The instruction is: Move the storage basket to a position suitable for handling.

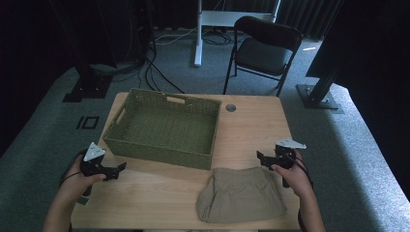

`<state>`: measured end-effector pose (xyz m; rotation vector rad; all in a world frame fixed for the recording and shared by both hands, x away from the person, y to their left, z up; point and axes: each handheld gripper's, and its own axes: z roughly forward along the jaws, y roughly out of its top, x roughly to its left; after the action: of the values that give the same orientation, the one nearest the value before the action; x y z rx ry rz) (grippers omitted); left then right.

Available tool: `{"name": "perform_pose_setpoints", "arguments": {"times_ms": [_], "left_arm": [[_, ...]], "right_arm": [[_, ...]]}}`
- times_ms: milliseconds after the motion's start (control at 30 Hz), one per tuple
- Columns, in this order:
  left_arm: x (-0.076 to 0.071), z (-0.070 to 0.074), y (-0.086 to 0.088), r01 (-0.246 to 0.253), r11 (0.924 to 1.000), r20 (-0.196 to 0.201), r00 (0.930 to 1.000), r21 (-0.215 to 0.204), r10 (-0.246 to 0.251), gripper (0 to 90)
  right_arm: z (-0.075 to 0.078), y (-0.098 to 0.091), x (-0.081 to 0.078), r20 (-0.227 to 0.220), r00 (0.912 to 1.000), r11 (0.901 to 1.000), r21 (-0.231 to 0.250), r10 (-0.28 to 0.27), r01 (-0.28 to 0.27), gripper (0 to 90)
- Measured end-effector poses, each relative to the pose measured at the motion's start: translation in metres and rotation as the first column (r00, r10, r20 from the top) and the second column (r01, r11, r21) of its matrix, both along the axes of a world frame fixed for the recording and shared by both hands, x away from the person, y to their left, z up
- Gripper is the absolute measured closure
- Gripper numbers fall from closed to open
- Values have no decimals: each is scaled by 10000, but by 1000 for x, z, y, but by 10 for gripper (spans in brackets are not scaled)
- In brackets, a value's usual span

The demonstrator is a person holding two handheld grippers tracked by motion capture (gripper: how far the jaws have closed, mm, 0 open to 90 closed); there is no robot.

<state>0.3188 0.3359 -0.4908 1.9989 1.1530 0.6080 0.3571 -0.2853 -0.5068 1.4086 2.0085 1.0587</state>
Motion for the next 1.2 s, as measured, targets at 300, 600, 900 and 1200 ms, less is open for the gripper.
{"name": "perform_pose_setpoints", "arguments": {"times_ms": [300,600,900,1200], "left_arm": [[16,23,8,-83,9999,380,9992,-150,89,8],[36,45,16,-269,9980,702,9971,-572,309,8],[60,48,21,-572,9962,575,9965,-655,610,72],[80,40,26,-1323,9874,649,9883,-863,1381,181]], "right_arm": [[17,25,2,350,9975,9980,103,620,-624,113],[36,61,5,791,9867,9895,179,1418,-1436,113],[48,101,8,1124,9695,9747,259,2178,-2220,113],[50,138,13,1288,9550,9612,357,2670,-2736,171]]}}
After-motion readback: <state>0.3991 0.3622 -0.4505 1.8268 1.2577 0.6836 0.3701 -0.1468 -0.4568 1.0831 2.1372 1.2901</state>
